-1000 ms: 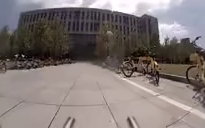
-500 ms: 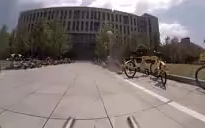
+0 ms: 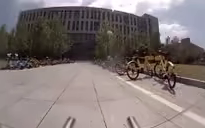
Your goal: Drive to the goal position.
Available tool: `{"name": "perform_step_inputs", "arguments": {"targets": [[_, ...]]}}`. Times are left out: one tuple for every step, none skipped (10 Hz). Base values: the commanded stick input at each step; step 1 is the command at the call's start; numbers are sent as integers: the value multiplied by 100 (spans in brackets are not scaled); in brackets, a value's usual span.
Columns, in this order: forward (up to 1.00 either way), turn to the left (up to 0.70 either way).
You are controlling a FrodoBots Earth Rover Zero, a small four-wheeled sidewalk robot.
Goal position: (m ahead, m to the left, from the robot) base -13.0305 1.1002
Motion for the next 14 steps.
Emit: {"name": "perform_step_inputs", "arguments": {"targets": [[70, 0], [70, 0], [70, 0], [70, 0], [70, 0], [70, 0], [70, 0], [70, 0], [70, 0], [70, 0], [70, 0], [70, 0], [70, 0], [70, 12]]}}
